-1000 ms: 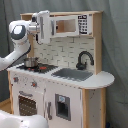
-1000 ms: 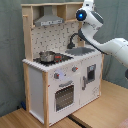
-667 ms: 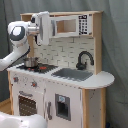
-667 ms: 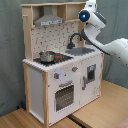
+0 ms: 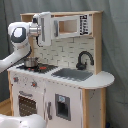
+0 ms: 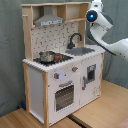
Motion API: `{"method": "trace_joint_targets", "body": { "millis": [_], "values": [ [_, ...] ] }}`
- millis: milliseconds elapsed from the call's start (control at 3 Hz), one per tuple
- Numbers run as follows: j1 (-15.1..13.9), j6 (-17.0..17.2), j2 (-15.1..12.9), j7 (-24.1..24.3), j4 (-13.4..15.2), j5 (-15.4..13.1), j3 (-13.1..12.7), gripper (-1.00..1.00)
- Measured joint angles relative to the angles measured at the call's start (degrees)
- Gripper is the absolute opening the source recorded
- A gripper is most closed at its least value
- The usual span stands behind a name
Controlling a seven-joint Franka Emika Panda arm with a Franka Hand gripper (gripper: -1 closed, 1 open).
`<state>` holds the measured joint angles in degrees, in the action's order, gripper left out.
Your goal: Play with the kitchen
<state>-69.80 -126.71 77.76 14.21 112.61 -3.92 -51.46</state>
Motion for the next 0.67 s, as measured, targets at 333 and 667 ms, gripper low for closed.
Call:
{"method": "trace_joint_targets", "body": {
  "millis": [333,667],
  "values": [
    [1.8,-4.3,0.4,-1.3,4.3,0.0,1.3,-1.0],
    [3.1,-8.6,0.8,-1.6,7.9,0.0,1.8,-1.0]
  ]
}}
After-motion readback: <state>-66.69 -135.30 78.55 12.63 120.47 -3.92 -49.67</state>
